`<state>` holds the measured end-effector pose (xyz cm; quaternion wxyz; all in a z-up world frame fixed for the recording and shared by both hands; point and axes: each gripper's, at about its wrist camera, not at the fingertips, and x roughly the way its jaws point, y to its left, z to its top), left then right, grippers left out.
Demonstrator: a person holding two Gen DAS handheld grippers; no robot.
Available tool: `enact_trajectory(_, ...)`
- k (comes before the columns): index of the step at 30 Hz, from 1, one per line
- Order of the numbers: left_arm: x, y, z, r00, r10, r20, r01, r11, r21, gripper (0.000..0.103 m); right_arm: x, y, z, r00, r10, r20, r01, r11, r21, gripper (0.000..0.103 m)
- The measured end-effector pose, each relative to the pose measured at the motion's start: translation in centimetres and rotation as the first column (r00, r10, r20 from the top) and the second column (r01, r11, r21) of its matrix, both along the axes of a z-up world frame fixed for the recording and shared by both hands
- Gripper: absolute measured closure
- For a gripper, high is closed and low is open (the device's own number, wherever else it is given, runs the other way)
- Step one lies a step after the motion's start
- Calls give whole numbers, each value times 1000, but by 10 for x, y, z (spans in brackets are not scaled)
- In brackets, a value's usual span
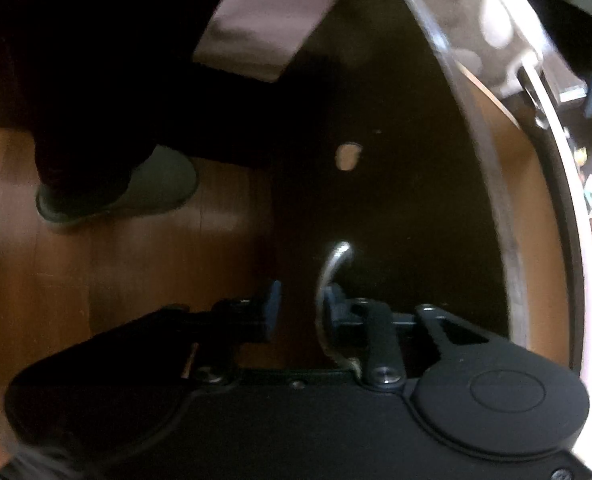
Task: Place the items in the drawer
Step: 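Move the left tool over the toy pile on the pink top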
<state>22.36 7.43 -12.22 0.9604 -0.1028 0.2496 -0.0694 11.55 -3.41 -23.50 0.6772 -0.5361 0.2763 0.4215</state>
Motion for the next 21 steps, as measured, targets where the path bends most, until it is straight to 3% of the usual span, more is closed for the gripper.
enact_trajectory(2, -4, -2, 3, 1000, -14, 14, 14, 1000, -18, 20, 1, 1, -2, 1000, -5, -24, 5, 1000, -5, 80)
enact_trajectory(6, -6, -7, 1, 999, -46, 19, 45, 999, 14, 20, -1, 5, -9, 998, -53, -39, 53, 999, 1, 79)
enact_trajectory(11, -6, -4, 0, 999, -50, 16, 50, 999, -21, 20, -25, 8, -17, 1000, 15, 14, -14, 999, -37, 82)
enact_trajectory(14, -10, 0, 4, 997, -61, 37, 63, 996, -57, 20, -23, 10, -14, 1000, -12, -1, 12, 999, -40, 81)
enact_trajectory(21, -21, -1, 7, 996, -82, 43, 84, 996, -34, 20, -26, 14, -13, 999, -51, 2, 51, 996, -67, 80)
